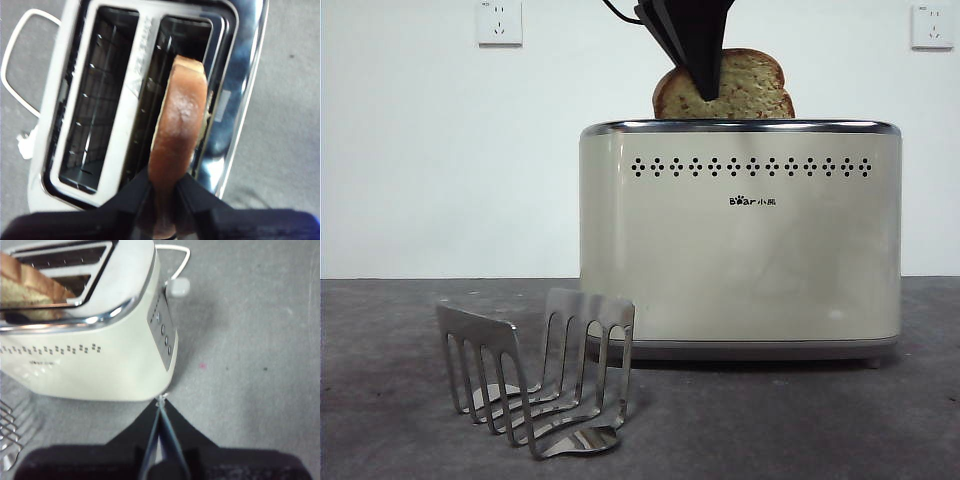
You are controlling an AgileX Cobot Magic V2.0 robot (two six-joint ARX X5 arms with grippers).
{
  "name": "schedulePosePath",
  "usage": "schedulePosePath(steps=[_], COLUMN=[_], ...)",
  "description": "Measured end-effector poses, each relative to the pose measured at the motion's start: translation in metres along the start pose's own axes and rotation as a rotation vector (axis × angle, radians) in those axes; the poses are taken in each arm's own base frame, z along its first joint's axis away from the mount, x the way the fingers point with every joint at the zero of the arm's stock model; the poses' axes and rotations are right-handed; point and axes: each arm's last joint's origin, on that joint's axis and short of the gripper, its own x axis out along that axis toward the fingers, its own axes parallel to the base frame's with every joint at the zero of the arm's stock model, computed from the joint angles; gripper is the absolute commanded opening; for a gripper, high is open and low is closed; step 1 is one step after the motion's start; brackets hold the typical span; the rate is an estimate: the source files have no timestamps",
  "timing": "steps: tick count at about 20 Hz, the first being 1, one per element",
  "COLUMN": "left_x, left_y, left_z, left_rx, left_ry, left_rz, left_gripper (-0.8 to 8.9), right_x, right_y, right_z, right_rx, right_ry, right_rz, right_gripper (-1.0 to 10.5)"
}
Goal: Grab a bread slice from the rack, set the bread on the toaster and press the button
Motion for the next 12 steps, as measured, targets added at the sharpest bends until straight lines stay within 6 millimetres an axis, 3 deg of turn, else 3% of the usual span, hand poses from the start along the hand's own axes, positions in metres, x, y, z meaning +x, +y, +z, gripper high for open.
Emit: schedulePosePath(steps=[2, 5, 6, 8, 12], left_x=[0.0002, 0.0003, 0.0003, 0.0005, -0.0032], left_y=[0.0002, -0.0005, -0.0008, -0.0010, -0.0005], left_z=[0.0006, 0.0005, 0.0008, 0.0009, 0.0004], left_rx=[-0.001, 0.001, 0.002, 0.004, 0.004], left_ry=[-0.006, -0.010, -0.016, -0.019, -0.030], left_rz=[0.002, -0.019, -0.028, -0.037, -0.032], left_gripper=[0.21, 3.48, 4.04, 4.51, 4.49], right_x=[0.0000, 0.0000, 0.0000, 0.0000, 0.0005], right_y=[-0.0001, -0.0001, -0.0001, 0.0000, -0.0006], right_z=[-0.0016, -0.0014, -0.0010, 0.0006, 0.0031], right_rx=[0.005, 0.004, 0.003, -0.002, -0.004], right_ry=[0.016, 0.014, 0.010, -0.006, -0.028], right_rz=[-0.001, -0.001, -0.001, 0.000, -0.019], right_gripper=[0.0, 0.0, 0.0, 0.0, 0.0])
